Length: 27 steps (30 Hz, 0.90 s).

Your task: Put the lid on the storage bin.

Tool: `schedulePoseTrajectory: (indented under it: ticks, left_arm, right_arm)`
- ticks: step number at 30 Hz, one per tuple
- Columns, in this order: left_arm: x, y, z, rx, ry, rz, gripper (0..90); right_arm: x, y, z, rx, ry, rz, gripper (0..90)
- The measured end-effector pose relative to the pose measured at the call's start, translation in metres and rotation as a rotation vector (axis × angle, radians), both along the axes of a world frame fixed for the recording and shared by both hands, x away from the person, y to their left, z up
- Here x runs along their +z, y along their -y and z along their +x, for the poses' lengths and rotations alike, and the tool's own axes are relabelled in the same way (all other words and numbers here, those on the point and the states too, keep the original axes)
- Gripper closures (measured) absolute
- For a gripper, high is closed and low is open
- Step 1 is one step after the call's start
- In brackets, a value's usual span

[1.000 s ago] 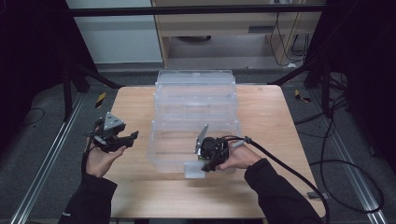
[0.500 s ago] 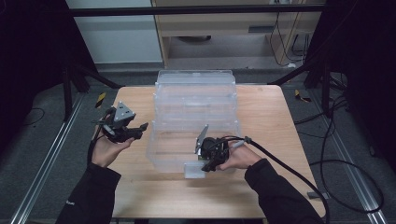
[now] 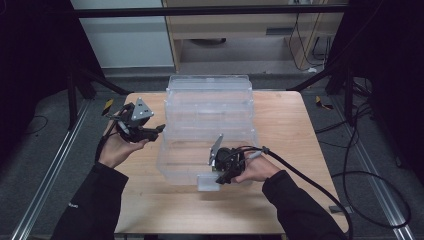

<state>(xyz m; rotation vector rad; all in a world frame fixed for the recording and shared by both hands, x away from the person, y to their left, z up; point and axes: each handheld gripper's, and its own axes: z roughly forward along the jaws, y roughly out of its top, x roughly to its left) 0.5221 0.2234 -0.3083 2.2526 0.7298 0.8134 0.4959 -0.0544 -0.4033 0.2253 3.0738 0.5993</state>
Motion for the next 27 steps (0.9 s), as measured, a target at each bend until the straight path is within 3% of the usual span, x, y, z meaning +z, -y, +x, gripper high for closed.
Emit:
schedulePoseTrajectory:
  ticks: [10,16,27]
  left_arm:
    - [0.006,0.023,0.014,-0.059,-0.002,0.115,38.8]
    - [0.010,0.033,0.018,-0.088,0.010,0.148,38.5]
    - [0.013,0.049,0.030,-0.126,0.018,0.255,38.6]
  right_arm:
    - [0.000,0.000,-0.001,0.003,0.004,0.005,66.5]
    - [0.000,0.000,-0.001,0.003,0.007,0.006,66.5]
    - [0.000,0.000,-0.001,0.004,0.010,0.007,66.6]
